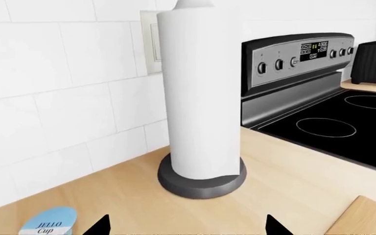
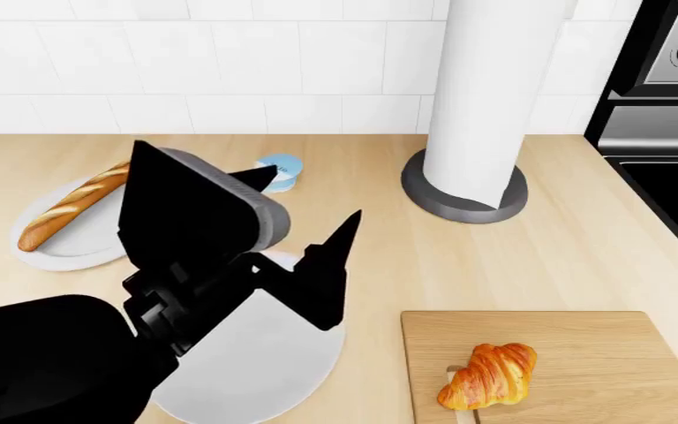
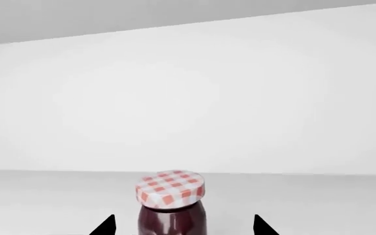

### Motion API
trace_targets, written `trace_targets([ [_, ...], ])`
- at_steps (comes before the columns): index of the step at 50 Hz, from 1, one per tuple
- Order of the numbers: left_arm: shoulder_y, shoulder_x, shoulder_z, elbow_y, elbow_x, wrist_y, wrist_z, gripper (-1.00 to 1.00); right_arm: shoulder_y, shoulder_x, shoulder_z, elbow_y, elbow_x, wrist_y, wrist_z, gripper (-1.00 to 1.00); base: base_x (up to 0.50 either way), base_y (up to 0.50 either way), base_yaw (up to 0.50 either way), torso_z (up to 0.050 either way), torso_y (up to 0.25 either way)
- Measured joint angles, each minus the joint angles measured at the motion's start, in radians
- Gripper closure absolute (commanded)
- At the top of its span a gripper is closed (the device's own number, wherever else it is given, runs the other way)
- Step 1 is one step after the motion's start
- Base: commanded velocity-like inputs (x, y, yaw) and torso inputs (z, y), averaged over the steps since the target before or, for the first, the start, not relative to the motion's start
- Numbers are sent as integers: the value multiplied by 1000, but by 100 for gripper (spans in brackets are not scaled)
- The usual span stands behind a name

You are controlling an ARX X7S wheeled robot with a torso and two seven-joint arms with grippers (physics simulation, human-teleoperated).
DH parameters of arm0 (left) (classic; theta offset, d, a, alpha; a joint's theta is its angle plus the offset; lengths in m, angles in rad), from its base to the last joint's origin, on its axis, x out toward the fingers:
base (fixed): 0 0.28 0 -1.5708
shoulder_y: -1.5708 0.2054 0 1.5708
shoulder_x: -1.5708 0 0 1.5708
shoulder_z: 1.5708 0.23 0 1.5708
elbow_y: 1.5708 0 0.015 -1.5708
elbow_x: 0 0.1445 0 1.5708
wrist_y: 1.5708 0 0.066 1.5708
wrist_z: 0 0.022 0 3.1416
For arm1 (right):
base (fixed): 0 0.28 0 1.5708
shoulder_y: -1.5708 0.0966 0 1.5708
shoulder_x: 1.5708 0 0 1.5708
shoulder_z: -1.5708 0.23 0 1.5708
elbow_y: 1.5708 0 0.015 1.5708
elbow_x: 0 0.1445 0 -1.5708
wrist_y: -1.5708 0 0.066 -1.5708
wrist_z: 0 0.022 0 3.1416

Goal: From the different types of pastries on the counter, select a croissant and place it on the cutting board. Then retrieve a jar of jam from the cabinet and place it alongside the croissant on the cutting board.

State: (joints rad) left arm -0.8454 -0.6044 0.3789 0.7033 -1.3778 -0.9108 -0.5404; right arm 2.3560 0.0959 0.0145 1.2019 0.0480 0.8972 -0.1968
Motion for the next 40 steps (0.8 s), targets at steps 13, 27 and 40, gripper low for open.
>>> trace_targets([
  [13,16,-8,3,-2,16,10,16,-100,-8,-17,31,76,-7,-34,10,-100,0,0,0,0,0],
  [27,44,-19,7,-5,47,28,45,-100,-10,-31,24,75,-51,-37,4,-100,0,0,0,0,0],
  [40,64,-33,4,-1,55,41,55,-100,-14,-37,10,74,-55,-46,2,100,1,0,0,0,-3],
])
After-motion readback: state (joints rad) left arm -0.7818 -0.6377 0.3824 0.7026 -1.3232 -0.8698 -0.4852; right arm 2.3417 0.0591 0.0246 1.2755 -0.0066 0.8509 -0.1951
